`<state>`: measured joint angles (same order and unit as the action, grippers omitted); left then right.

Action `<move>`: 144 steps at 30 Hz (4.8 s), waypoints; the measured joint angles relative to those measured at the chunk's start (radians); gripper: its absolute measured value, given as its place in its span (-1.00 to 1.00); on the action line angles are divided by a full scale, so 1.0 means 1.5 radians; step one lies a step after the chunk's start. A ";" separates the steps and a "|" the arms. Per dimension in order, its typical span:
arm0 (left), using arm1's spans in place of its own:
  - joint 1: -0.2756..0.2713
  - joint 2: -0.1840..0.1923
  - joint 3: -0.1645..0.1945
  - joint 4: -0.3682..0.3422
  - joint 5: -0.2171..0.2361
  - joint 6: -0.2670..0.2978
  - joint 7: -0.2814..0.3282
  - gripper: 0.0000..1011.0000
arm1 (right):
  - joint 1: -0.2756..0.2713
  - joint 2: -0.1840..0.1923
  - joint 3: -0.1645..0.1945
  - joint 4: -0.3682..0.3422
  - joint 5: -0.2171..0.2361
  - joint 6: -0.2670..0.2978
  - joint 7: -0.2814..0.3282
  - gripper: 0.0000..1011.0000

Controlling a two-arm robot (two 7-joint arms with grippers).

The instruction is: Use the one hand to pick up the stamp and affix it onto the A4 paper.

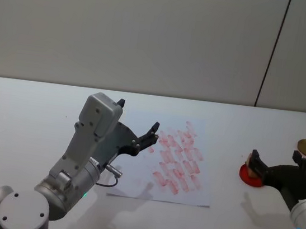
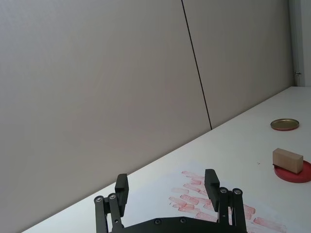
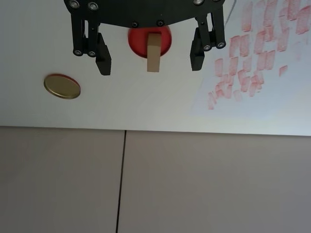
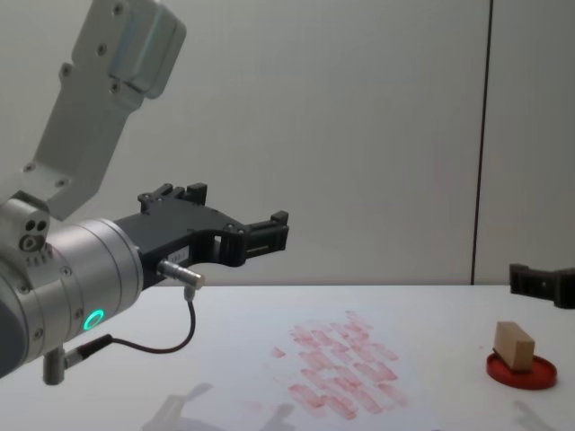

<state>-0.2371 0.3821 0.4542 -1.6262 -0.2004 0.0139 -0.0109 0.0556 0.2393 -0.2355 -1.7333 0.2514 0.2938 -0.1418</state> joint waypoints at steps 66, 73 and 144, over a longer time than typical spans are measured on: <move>0.000 0.000 0.000 0.000 0.000 0.000 0.000 0.96 | 0.171 -0.091 0.014 0.234 0.020 0.133 0.023 0.00; 0.000 0.000 0.000 0.000 0.000 0.000 0.000 0.96 | 0.174 -0.094 0.014 0.234 0.016 0.132 0.025 -0.44; 0.000 0.000 0.000 0.000 0.000 0.000 0.000 0.96 | 0.201 -0.110 0.051 0.273 0.103 0.165 0.018 -0.56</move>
<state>-0.2371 0.3821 0.4542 -1.6262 -0.2004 0.0139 -0.0109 0.3573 0.0744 -0.1584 -1.3236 0.4059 0.5413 -0.1146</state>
